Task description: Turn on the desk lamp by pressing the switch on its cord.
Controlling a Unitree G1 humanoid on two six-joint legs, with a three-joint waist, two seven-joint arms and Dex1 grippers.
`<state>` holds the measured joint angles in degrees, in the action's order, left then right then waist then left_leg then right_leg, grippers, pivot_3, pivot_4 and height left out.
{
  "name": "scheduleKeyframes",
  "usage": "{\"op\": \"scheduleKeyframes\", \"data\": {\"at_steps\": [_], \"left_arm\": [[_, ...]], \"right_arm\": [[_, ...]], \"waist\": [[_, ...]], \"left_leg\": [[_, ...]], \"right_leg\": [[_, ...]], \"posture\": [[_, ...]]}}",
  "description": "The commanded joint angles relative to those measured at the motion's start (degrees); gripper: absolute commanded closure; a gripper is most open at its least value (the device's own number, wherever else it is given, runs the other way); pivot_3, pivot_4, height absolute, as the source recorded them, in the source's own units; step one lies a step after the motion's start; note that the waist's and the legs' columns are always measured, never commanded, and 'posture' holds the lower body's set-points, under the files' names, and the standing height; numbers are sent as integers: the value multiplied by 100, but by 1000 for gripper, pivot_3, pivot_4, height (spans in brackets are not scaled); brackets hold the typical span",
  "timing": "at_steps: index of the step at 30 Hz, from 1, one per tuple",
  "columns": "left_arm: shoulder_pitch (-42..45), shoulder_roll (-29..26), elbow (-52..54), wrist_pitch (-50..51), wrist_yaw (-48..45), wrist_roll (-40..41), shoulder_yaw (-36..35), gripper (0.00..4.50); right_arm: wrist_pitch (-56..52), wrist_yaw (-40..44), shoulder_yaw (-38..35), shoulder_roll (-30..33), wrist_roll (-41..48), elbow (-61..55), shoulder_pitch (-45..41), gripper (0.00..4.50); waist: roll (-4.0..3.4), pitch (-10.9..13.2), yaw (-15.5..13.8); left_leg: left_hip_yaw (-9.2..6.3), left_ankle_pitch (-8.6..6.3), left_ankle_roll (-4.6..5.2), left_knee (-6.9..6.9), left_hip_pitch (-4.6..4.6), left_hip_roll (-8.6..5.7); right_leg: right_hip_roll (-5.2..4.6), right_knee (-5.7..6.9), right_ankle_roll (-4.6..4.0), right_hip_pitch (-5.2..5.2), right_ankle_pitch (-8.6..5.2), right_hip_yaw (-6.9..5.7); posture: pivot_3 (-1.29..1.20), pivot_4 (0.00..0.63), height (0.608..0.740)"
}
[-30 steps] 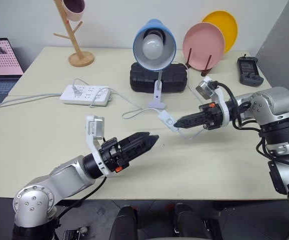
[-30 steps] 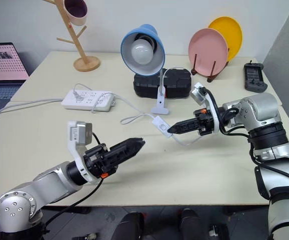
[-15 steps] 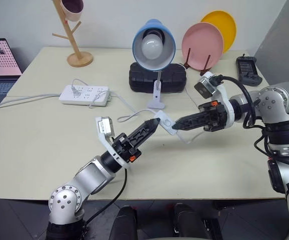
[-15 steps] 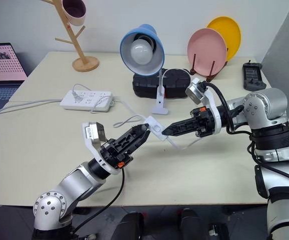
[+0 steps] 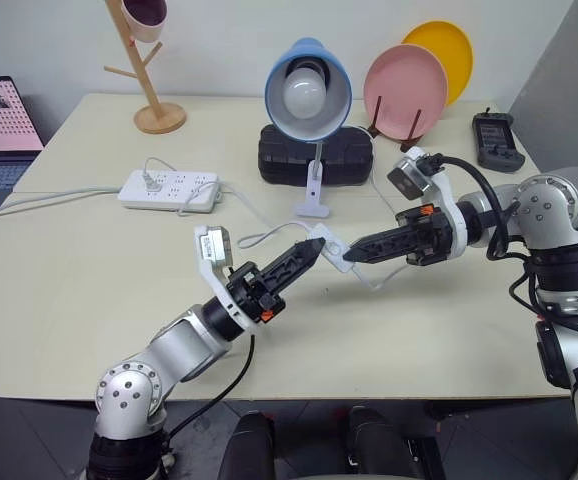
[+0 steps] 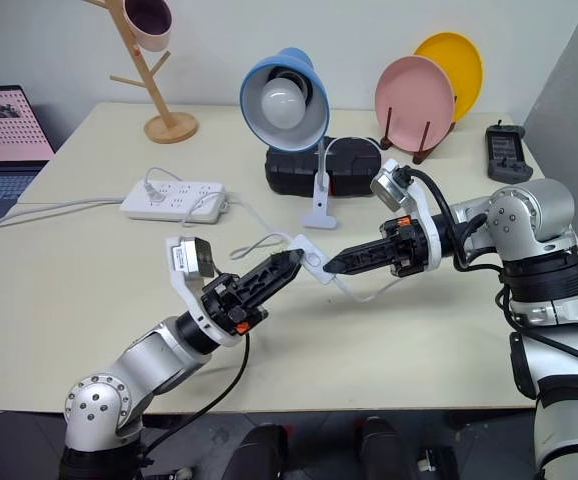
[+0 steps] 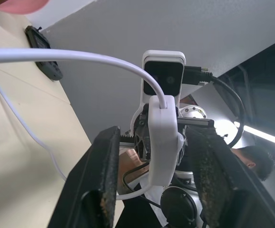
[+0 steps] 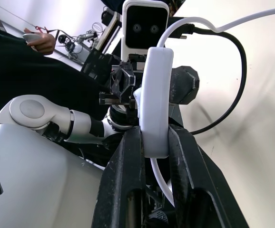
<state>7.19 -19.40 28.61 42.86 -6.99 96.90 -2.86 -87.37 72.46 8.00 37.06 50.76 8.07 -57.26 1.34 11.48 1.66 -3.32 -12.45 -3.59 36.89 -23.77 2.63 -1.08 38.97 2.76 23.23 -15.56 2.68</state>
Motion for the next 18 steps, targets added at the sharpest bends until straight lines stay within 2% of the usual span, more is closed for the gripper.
{"op": "scheduleKeyframes", "data": {"at_steps": [1, 18], "left_arm": [[114, -32, 146, 37, -90, 216, 67, 2320], [108, -113, 206, 64, -69, 224, 108, 2320]], "right_arm": [[55, 10, -160, 67, 159, -188, 13, 4190], [71, 10, -145, 43, 178, -206, 36, 4190]], "waist": [[0, 0, 0], [0, 0, 1]], "left_leg": [[0, 0, 0, 0, 0, 0], [0, 0, 0, -1, -1, 0]], "right_leg": [[0, 0, 0, 0, 0, 0], [0, -2, 1, 1, -1, 0]], "posture": [[0, 150, 740], [0, 150, 740]]}}
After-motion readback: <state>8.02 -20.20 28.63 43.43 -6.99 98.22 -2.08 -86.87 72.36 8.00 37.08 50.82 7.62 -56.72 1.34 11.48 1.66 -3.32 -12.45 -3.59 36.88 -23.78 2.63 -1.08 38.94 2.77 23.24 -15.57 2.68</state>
